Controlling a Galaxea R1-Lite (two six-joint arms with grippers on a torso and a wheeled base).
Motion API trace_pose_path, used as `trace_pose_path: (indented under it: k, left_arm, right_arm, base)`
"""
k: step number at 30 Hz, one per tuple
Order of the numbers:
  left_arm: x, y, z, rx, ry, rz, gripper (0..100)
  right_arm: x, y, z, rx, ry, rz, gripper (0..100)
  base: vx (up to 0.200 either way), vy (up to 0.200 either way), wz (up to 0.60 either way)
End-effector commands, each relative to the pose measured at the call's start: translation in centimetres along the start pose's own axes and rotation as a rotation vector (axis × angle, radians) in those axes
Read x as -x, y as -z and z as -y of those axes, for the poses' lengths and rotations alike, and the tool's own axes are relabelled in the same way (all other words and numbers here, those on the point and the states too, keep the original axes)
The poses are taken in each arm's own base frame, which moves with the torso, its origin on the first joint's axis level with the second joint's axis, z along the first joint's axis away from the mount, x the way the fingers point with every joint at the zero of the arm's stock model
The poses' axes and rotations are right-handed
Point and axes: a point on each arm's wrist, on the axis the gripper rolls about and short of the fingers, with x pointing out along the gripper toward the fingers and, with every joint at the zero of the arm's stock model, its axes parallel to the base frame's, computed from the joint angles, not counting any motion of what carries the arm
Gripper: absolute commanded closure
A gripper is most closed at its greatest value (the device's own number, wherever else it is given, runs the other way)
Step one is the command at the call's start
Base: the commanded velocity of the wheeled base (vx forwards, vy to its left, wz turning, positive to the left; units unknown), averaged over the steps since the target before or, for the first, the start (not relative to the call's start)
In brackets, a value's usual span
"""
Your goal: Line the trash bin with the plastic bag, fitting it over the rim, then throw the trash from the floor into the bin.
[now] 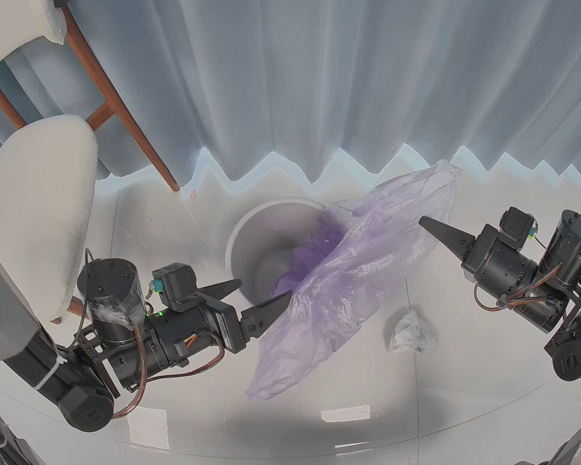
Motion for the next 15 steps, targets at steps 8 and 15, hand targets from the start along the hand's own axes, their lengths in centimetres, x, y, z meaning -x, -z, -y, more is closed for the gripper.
trace_pose_path:
  k: [8, 15]
  left_arm:
    - [-0.1, 3.5, 2.5, 0.002, 0.058, -0.123, 0]
    - [-0.4, 5.8, 3.1, -0.003, 0.078, -0.214, 0]
  right_arm:
    - [-0.2, 0.3, 0.3, -0.003, 0.005, -0.007, 100]
    - [-0.1, 0.2, 0.2, -0.002, 0.002, -0.004, 100]
  base:
    - [0.000, 0.000, 0.00]
    - [0.000, 0.000, 0.00]
